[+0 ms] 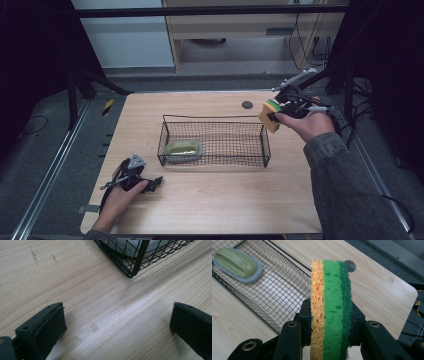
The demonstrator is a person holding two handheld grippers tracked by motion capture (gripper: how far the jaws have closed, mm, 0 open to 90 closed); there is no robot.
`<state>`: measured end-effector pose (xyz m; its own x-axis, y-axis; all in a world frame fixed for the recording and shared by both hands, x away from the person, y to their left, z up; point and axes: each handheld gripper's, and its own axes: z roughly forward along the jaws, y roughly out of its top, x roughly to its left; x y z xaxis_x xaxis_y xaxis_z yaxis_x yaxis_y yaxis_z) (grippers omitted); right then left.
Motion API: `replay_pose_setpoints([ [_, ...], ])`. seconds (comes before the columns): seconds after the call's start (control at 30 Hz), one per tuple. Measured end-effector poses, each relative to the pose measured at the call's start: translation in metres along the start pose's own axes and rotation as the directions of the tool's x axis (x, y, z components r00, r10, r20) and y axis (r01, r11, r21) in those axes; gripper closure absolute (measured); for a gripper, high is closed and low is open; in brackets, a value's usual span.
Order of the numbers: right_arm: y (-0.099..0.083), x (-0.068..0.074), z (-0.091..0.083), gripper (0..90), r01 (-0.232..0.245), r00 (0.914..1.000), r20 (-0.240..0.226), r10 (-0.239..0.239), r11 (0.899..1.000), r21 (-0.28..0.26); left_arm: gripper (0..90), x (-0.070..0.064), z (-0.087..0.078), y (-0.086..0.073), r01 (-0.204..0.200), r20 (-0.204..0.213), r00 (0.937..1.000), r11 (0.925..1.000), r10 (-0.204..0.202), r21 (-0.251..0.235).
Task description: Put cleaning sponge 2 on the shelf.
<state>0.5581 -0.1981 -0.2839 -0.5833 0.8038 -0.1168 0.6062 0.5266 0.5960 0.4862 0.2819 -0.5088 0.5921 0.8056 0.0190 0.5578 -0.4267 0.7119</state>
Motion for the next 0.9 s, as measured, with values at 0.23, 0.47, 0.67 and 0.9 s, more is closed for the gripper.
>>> replay_pose_setpoints([
  [0.23,0.017,0.009,0.013,64.6,0.009,0.9995,0.031,-0.011,0.999,0.037,0.0,0.000,0.000,0.000,0.000,0.001,1.0000,1.0000,0.000,0.002],
  [0.47,0.023,0.016,0.027,64.7,0.022,0.9993,0.030,-0.024,0.998,0.056,0.0,0.000,0.000,0.000,-0.001,0.001,1.0000,1.0000,0.001,0.002],
  [0.67,0.018,0.019,0.049,64.6,0.017,0.9999,-0.002,-0.017,0.998,0.063,0.0,0.000,-0.001,0.000,0.000,0.001,1.0000,1.0000,0.000,0.001],
  [0.9,0.011,0.026,0.063,64.7,0.031,0.9994,-0.014,-0.030,0.996,0.081,0.0,0.000,-0.001,-0.001,-0.002,0.005,1.0000,1.0000,0.002,-0.001],
])
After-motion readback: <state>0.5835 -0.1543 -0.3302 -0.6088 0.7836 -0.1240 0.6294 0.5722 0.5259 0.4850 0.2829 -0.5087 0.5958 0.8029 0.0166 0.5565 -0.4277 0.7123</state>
